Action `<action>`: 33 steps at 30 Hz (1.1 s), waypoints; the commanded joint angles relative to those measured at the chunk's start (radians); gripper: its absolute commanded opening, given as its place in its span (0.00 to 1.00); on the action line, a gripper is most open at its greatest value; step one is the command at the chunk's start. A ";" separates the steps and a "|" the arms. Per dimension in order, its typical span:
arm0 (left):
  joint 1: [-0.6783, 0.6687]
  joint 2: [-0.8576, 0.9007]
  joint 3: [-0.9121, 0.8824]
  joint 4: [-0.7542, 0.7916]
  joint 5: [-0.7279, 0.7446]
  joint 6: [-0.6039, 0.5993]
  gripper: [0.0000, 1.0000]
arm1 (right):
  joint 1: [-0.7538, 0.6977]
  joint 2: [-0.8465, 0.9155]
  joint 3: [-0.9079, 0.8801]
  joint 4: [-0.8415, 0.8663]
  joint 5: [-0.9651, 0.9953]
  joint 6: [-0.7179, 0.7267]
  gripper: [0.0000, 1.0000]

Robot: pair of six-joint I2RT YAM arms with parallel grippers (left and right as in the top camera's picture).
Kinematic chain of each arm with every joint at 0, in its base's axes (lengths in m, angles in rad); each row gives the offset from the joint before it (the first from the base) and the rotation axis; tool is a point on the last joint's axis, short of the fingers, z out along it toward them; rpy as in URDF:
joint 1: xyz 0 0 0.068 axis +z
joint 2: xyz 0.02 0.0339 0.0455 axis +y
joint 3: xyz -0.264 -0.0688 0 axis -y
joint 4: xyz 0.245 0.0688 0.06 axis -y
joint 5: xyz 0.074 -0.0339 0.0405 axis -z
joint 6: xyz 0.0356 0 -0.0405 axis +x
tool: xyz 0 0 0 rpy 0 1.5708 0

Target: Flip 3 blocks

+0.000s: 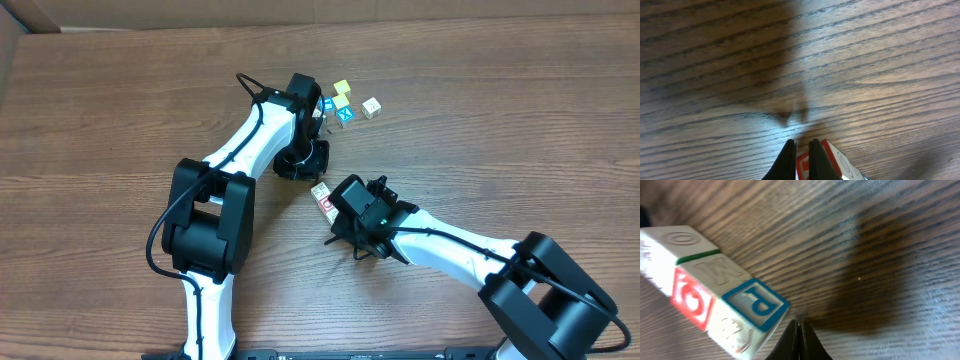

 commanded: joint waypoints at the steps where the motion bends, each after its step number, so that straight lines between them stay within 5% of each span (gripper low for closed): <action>1: -0.002 0.014 -0.010 -0.006 -0.013 0.016 0.04 | 0.004 0.009 -0.008 0.019 -0.007 -0.003 0.04; 33: 0.049 0.014 0.026 -0.028 0.139 0.079 0.04 | 0.004 0.006 -0.006 0.042 -0.037 -0.019 0.04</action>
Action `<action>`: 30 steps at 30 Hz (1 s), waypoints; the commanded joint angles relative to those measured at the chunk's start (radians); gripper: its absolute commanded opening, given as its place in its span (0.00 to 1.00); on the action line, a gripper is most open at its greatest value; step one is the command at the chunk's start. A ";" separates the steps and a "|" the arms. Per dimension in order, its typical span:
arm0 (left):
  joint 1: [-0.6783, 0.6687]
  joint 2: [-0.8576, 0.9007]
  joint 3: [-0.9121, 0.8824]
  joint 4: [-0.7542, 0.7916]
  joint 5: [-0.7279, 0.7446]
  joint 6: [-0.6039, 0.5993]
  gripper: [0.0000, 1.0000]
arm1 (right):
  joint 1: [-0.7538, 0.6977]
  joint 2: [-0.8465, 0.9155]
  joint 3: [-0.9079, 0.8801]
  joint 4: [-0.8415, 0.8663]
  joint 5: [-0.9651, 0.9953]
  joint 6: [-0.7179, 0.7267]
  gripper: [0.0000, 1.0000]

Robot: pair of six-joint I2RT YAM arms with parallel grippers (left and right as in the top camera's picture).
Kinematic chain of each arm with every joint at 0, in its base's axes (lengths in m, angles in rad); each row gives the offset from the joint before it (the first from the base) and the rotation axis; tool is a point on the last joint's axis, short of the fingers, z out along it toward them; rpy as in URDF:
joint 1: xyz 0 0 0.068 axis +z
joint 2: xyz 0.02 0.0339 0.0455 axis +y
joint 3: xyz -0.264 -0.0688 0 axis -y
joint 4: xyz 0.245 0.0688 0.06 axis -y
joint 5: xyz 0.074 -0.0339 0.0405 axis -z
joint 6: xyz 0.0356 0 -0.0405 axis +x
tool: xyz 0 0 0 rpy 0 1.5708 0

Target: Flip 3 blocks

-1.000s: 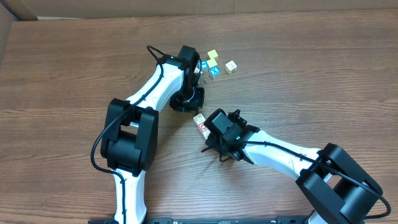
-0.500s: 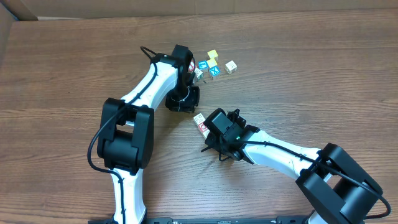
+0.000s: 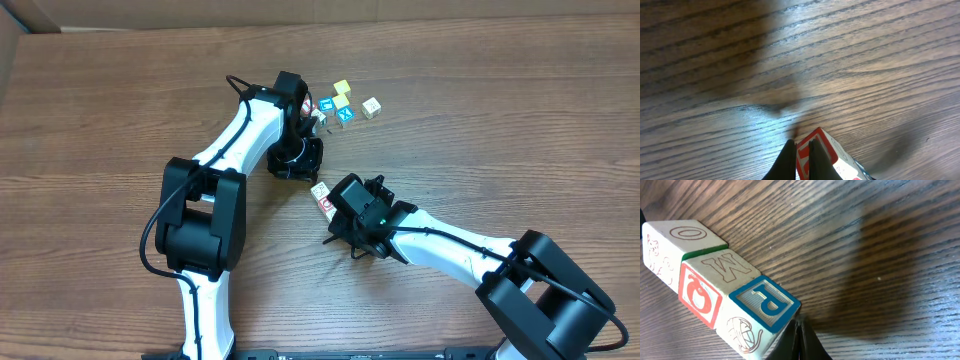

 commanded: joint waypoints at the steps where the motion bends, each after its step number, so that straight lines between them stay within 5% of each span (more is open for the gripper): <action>1: -0.003 0.014 0.024 -0.002 0.024 0.026 0.04 | 0.004 0.000 -0.004 0.007 -0.012 -0.022 0.04; 30: -0.056 0.014 0.024 0.044 0.025 0.022 0.04 | -0.011 -0.001 -0.004 0.042 -0.041 -0.021 0.04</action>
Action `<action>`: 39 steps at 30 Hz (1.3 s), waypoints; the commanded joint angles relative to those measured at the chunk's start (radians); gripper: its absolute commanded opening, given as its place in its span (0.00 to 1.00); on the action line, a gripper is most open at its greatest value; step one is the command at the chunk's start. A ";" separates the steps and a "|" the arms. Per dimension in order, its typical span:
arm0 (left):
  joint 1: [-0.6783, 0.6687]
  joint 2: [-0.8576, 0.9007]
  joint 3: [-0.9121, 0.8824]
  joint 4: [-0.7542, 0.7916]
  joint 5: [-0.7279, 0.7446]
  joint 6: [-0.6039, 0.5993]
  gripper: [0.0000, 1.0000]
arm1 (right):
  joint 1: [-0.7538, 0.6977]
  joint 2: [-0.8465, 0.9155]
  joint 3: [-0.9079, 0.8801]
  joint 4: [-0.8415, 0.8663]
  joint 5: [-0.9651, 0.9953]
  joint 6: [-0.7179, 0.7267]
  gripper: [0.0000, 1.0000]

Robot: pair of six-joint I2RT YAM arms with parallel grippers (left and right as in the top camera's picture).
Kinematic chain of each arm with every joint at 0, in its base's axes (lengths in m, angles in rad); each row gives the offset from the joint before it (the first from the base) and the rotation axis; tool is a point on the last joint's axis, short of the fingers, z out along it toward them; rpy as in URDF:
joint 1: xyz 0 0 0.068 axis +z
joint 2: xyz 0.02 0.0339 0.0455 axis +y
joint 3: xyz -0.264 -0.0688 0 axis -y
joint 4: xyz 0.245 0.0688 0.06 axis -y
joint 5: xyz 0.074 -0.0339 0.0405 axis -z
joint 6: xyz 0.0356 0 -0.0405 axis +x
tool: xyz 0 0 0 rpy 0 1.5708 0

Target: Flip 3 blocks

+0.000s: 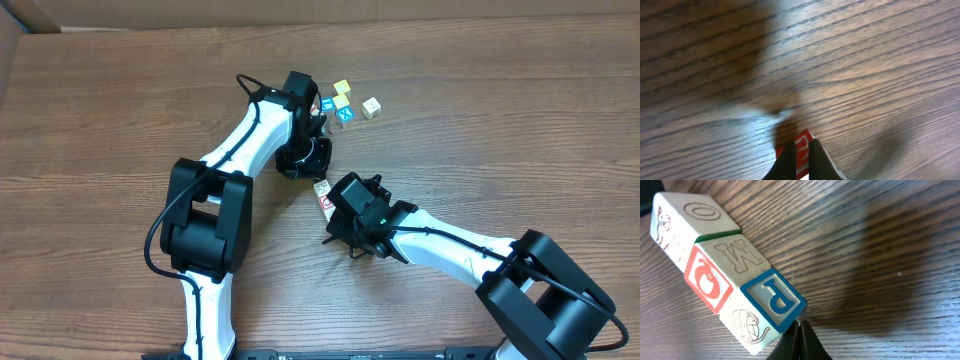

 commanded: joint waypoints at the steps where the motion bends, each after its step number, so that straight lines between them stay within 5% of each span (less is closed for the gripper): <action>1: -0.017 0.014 0.021 0.005 0.019 0.021 0.04 | -0.007 -0.001 -0.004 0.017 -0.005 -0.006 0.04; 18: -0.032 0.014 0.022 0.028 -0.034 0.012 0.04 | -0.007 -0.001 -0.004 0.024 -0.052 0.032 0.04; 25: 0.005 0.014 0.109 0.044 -0.034 -0.089 0.04 | -0.007 -0.001 -0.004 0.006 -0.053 0.030 0.04; 29: 0.033 0.006 0.216 0.011 -0.034 -0.140 0.04 | -0.011 -0.022 0.003 -0.029 -0.057 -0.011 0.04; 33: 0.068 -0.021 0.307 -0.059 -0.039 -0.155 0.04 | -0.035 -0.074 0.065 -0.118 -0.056 -0.208 0.04; 39: 0.169 -0.130 0.335 -0.167 -0.150 -0.241 0.04 | -0.120 -0.087 0.310 -0.450 -0.120 -0.605 0.40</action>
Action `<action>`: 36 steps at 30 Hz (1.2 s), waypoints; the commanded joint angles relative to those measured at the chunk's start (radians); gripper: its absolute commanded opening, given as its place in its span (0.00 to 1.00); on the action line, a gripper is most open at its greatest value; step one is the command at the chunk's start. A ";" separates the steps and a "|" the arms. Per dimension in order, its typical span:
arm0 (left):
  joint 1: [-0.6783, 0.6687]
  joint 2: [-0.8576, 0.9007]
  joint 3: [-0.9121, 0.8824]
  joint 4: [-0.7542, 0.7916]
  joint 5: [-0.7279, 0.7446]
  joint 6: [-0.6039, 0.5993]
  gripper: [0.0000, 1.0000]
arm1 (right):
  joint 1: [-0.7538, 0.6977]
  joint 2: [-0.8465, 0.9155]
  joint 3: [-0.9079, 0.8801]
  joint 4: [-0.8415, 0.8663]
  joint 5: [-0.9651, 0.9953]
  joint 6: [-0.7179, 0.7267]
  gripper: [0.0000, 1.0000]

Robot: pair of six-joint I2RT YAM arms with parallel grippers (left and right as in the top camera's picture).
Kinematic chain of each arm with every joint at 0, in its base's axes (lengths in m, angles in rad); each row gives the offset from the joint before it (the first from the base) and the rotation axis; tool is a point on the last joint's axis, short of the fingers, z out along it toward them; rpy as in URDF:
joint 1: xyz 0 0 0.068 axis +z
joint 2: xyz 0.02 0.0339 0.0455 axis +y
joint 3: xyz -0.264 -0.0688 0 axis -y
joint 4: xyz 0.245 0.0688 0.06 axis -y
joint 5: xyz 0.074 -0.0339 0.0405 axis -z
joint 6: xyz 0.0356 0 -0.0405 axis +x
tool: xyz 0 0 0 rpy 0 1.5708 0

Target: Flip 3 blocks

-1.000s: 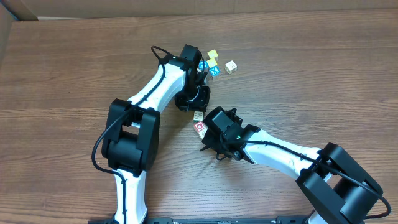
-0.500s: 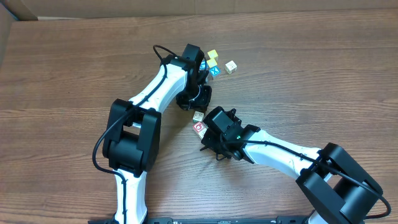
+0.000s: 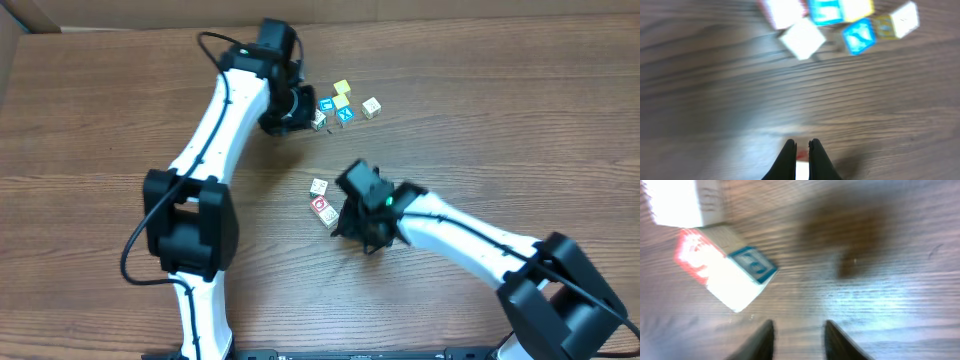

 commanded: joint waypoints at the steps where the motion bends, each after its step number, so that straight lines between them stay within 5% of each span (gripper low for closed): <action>1: 0.084 -0.123 0.029 -0.052 -0.089 -0.088 0.04 | -0.050 -0.053 0.172 -0.110 -0.029 -0.307 0.46; 7: 0.250 -0.255 0.029 -0.152 -0.099 -0.134 0.04 | -0.050 -0.053 0.306 -0.178 -0.028 -0.486 0.73; 15: 0.436 -0.275 0.010 -0.298 -0.125 -0.102 0.04 | 0.010 0.018 0.309 -0.075 0.034 -0.447 0.84; 17: 0.461 -0.274 -0.020 -0.302 -0.126 -0.102 0.18 | 0.034 0.056 0.309 -0.042 0.123 -0.385 0.84; 19: 0.468 -0.272 -0.052 -0.298 -0.126 -0.103 0.60 | 0.050 0.091 0.309 0.007 0.204 -0.321 0.82; 22: 0.463 -0.269 -0.110 -0.278 -0.125 -0.103 0.65 | 0.062 0.146 0.309 0.085 0.265 -0.232 0.80; 25: 0.443 -0.269 -0.181 -0.250 -0.126 -0.103 0.79 | 0.061 0.204 0.309 0.140 0.266 -0.162 0.75; 32: 0.427 -0.269 -0.292 -0.172 -0.125 -0.103 0.94 | 0.061 0.272 0.309 0.178 0.272 -0.164 0.73; 36: 0.427 -0.269 -0.329 -0.137 -0.114 -0.104 0.91 | 0.067 0.289 0.307 0.177 0.269 -0.164 0.69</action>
